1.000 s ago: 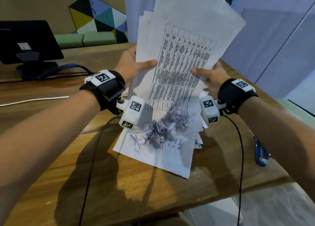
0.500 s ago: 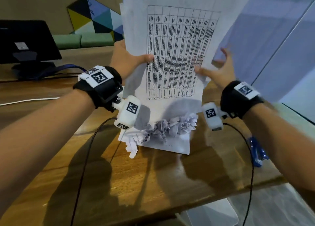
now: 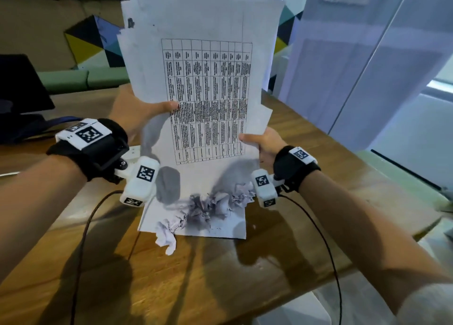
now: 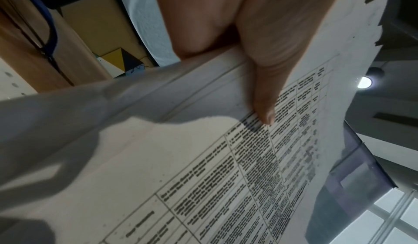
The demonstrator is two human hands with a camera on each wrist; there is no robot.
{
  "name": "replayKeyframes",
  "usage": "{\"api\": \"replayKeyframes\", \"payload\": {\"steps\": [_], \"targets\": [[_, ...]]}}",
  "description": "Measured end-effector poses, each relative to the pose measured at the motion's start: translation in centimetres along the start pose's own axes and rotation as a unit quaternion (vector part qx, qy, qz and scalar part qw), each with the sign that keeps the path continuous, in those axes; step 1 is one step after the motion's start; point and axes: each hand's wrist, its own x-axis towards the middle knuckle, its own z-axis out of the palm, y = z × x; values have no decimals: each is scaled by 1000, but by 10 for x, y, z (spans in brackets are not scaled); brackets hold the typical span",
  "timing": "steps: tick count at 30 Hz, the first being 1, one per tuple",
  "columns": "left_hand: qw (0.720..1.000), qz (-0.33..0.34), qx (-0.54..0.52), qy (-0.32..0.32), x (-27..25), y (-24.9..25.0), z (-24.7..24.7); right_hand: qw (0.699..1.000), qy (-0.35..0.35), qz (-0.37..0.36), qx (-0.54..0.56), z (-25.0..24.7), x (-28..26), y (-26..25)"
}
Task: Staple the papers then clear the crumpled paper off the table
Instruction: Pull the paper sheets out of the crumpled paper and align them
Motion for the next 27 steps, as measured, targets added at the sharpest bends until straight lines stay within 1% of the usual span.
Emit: {"api": "replayKeyframes", "payload": {"steps": [4, 7, 11, 15, 19, 22, 27], "targets": [[1000, 7, -19, -20, -3, 6, 0, 998, -24, -55, 14, 4, -7, -21], [999, 14, -37, -5, -1, 14, -2, 996, -10, -92, 3, 3, -12, -37], [999, 34, -37, 6, 2, 31, -7, 989, -1, -140, 36, 2, -23, -60], [998, 56, -40, 13, 0, 43, -12, 980, 15, -196, -6, 2, -31, -79], [997, 60, -41, 19, -7, 41, -14, 970, 34, -228, -79, -4, -35, -88], [997, 57, -54, 23, -10, 38, -13, 967, 26, -240, -86, -4, -37, -89], [995, 80, -34, 45, -7, 57, -18, 958, 42, -271, -83, -1, -44, -108]]}}
